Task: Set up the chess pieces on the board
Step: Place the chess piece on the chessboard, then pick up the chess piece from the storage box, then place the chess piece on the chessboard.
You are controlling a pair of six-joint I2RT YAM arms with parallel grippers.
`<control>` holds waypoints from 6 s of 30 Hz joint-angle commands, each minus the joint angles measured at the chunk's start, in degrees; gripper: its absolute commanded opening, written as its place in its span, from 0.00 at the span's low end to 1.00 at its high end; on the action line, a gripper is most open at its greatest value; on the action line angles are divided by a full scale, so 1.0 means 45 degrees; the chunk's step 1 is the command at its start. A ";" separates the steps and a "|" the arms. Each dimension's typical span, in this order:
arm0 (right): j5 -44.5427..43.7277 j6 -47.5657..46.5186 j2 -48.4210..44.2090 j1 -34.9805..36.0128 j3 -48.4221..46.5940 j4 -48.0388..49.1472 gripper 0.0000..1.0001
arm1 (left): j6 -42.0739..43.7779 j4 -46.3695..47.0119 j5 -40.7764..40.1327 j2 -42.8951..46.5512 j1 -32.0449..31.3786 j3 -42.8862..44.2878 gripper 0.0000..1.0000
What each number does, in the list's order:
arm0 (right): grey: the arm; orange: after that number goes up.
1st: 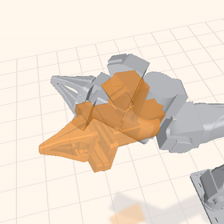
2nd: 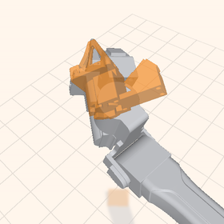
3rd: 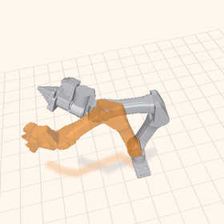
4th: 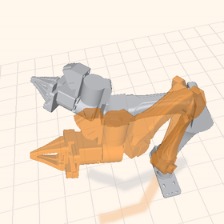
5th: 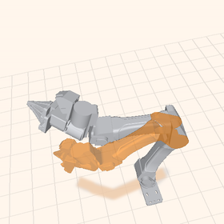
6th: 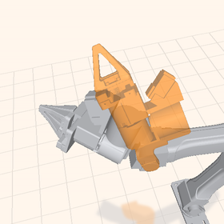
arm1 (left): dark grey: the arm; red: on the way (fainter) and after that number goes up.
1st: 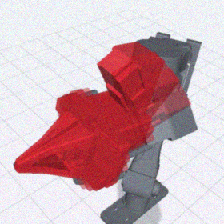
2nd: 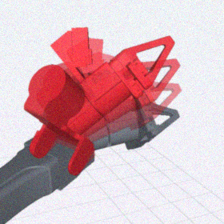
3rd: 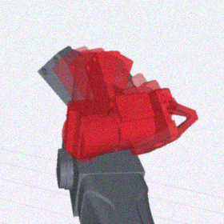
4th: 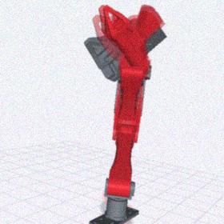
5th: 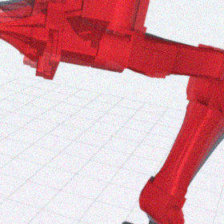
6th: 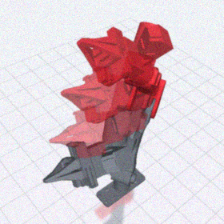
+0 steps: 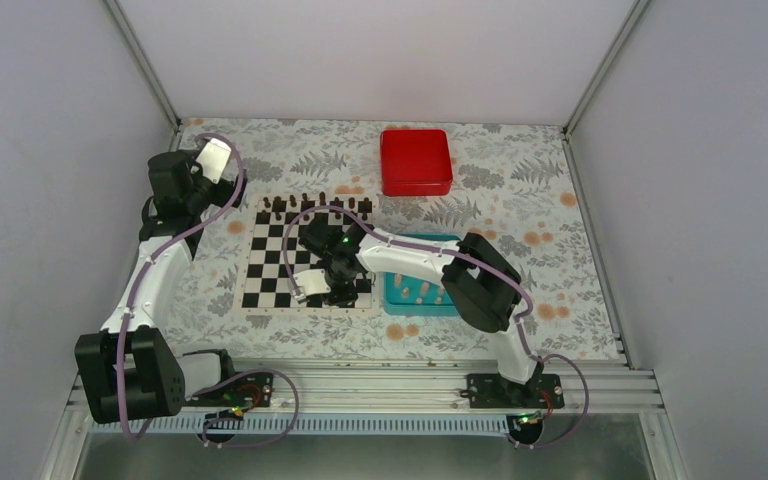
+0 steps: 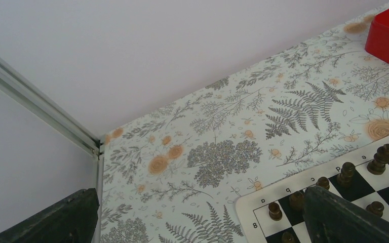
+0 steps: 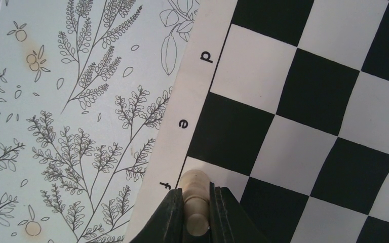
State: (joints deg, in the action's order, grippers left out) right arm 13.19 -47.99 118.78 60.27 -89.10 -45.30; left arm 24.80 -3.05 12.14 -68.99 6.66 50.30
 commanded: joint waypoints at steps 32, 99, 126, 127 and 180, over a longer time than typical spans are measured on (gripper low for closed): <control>-0.0065 0.0145 -0.0366 -0.0365 0.0301 0.0117 0.22 | -0.0105 0.0298 0.0268 0.0165 0.0133 -0.0065 1.00; 0.0010 0.0516 -0.4339 -0.4819 0.4293 -0.0463 0.15 | -0.0025 0.0238 0.0466 0.0151 0.0196 -0.0084 1.00; -0.0982 0.0105 -0.0882 -0.0376 -0.3216 -0.2594 0.13 | -0.0061 0.0267 0.0155 0.0410 0.0409 0.0169 1.00; -0.0937 0.0084 -0.0724 -0.0216 -0.3343 -0.2522 0.13 | -0.0076 0.0267 0.0168 0.0410 0.0432 0.0176 1.00; -0.0544 0.0243 0.0621 0.0601 -0.2005 -0.0450 0.49 | -0.0120 0.0424 0.0597 0.0546 0.0689 -0.0184 1.00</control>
State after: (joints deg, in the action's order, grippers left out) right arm 10.63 -46.94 123.76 62.61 -98.48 -47.68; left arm 24.80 -2.22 13.45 -67.37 9.28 49.67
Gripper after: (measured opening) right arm 0.453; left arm 0.999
